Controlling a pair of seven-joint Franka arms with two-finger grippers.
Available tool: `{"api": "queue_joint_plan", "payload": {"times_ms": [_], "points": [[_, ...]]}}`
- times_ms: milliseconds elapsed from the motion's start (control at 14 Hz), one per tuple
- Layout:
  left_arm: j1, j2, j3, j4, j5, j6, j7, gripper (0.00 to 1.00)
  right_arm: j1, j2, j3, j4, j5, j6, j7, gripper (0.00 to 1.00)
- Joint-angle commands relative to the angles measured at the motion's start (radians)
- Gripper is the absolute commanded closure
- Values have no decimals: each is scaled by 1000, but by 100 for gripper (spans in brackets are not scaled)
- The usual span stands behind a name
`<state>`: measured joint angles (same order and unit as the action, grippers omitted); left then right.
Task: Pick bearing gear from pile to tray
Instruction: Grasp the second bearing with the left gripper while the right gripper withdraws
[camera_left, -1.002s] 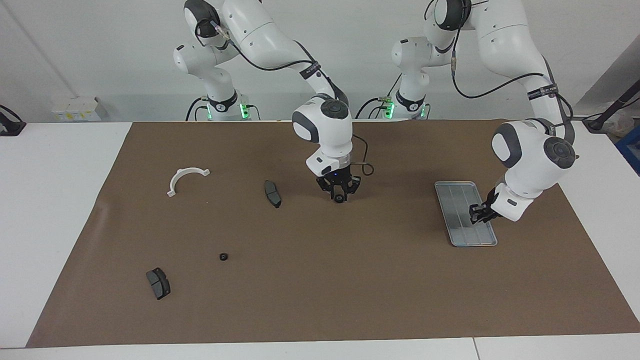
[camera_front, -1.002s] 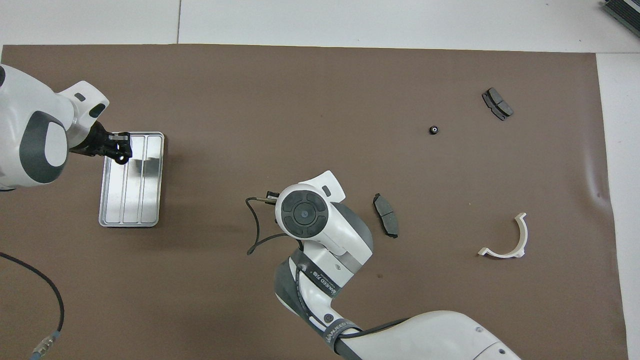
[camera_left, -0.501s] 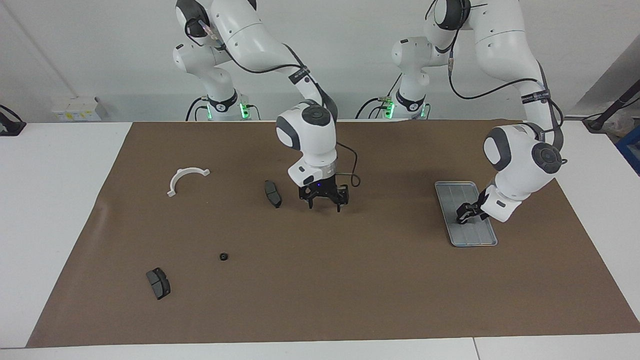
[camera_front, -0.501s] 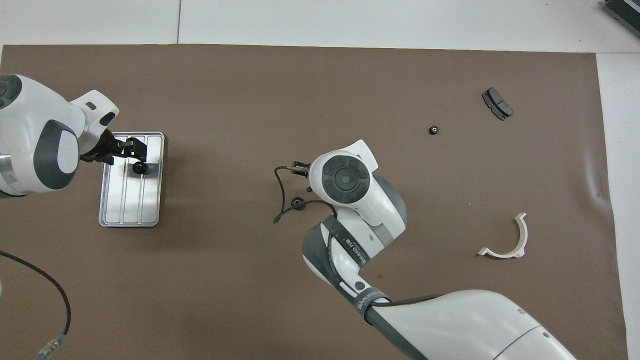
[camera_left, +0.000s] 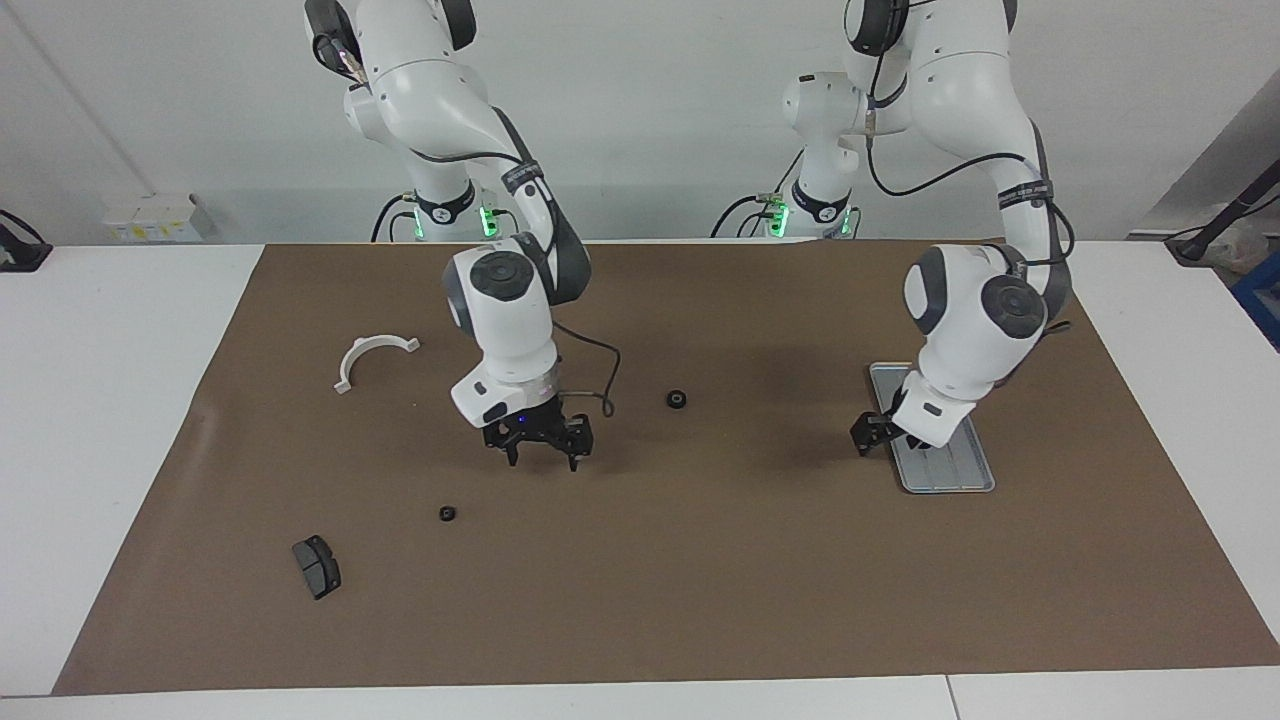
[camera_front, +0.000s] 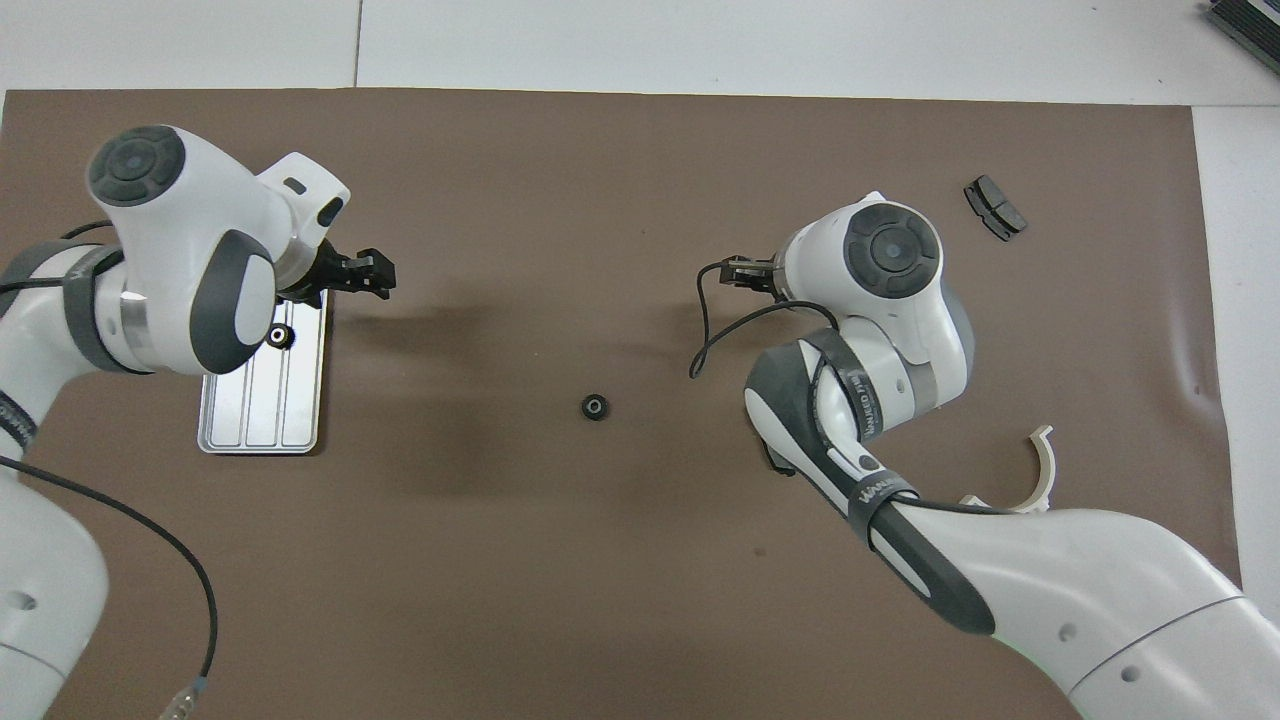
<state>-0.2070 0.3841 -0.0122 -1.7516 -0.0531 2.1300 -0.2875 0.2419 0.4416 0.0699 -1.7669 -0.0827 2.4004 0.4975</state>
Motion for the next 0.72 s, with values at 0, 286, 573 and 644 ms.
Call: {"api": "queue_joint_plan", "payload": {"times_ms": [0, 286, 573, 644], "points": [[-141, -5, 17, 3, -5, 30, -189, 15, -94, 25, 21, 32, 44, -14, -167, 10], [-323, -8, 17, -8, -7, 91, -392, 16, -171, 71, 21, 61, 43, -14, -267, 24], [-402, -14, 15, -52, -7, 119, -398, 17, -194, 103, 21, 69, 46, 0, -286, 44], [-407, -19, 15, -71, -7, 120, -391, 19, -194, 115, 21, 81, 47, 2, -284, 45]]}}
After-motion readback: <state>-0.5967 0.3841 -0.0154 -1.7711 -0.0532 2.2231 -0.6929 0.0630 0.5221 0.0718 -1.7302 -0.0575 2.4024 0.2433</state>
